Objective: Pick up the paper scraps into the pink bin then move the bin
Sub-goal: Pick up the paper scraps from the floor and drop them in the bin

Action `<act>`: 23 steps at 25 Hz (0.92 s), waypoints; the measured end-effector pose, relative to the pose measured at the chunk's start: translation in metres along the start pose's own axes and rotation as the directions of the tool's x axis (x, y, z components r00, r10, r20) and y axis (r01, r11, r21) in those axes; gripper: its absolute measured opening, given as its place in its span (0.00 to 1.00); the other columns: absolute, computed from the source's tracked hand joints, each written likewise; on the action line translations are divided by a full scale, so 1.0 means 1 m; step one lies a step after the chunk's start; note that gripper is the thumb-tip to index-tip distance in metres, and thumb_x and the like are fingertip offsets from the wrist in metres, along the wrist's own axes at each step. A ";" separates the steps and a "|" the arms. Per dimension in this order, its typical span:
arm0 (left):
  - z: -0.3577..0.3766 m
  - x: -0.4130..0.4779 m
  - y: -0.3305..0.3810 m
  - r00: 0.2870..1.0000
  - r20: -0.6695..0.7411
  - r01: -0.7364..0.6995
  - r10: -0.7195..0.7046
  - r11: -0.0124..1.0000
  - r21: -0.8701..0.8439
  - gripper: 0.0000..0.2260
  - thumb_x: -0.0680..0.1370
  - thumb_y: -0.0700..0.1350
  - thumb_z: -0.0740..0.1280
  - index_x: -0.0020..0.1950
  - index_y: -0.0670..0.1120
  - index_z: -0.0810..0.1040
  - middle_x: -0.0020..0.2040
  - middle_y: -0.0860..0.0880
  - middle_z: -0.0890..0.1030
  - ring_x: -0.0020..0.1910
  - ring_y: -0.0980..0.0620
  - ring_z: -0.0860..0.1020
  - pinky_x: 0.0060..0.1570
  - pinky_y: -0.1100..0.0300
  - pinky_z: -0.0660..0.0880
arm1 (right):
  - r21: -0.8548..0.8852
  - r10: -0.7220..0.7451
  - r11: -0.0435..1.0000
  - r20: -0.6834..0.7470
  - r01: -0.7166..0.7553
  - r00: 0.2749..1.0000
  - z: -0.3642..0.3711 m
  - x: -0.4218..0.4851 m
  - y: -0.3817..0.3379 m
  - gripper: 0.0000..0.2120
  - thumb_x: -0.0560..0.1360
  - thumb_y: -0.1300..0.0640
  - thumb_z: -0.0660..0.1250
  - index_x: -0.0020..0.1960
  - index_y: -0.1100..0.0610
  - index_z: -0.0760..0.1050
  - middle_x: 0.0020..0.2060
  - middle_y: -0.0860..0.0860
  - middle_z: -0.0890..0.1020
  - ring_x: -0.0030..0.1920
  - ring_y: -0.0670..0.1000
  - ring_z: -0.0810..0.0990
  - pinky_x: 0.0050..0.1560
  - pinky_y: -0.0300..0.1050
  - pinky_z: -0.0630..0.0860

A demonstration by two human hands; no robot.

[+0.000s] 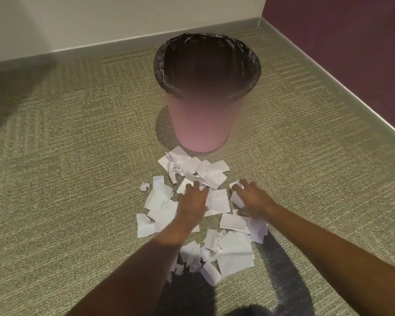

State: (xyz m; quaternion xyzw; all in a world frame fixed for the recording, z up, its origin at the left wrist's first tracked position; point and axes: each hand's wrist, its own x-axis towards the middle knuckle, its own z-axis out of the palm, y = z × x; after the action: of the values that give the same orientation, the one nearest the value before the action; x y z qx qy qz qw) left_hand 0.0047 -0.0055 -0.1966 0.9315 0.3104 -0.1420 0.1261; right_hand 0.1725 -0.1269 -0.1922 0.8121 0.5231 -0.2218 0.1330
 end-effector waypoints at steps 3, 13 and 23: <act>-0.005 0.002 -0.004 0.997 -0.060 -0.045 0.042 0.998 -0.048 0.15 0.78 0.42 0.65 0.65 0.45 0.72 0.64 0.44 0.71 0.61 0.43 0.71 0.52 0.47 0.75 | -0.042 -0.037 0.999 -0.119 0.032 0.992 0.001 -0.010 -0.016 0.19 0.74 0.63 0.68 0.64 0.59 0.70 0.63 0.58 0.71 0.58 0.60 0.75 0.49 0.52 0.75; -0.034 0.006 -0.025 0.996 0.009 0.081 -0.086 0.898 -0.433 0.09 0.70 0.37 0.71 0.31 0.41 0.76 0.35 0.41 0.80 0.40 0.42 0.81 0.36 0.55 0.72 | 0.324 0.070 0.945 -0.307 0.035 0.949 -0.055 -0.032 -0.008 0.09 0.74 0.71 0.64 0.47 0.60 0.79 0.41 0.54 0.81 0.40 0.54 0.81 0.36 0.47 0.77; -0.254 -0.031 -0.043 0.976 -0.213 -0.156 0.047 0.832 -0.532 0.06 0.68 0.36 0.76 0.44 0.36 0.84 0.41 0.43 0.85 0.37 0.46 0.83 0.40 0.51 0.82 | 0.645 0.325 0.677 -0.695 0.354 0.642 -0.231 -0.087 -0.025 0.08 0.74 0.61 0.72 0.52 0.55 0.82 0.41 0.50 0.84 0.36 0.43 0.81 0.32 0.38 0.79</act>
State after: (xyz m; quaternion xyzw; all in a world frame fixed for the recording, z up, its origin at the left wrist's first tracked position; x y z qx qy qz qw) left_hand 0.0013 0.0932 0.0431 0.8814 0.2983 0.0490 0.3630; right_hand 0.1705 -0.0817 0.0512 0.8022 0.3993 -0.0476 -0.4414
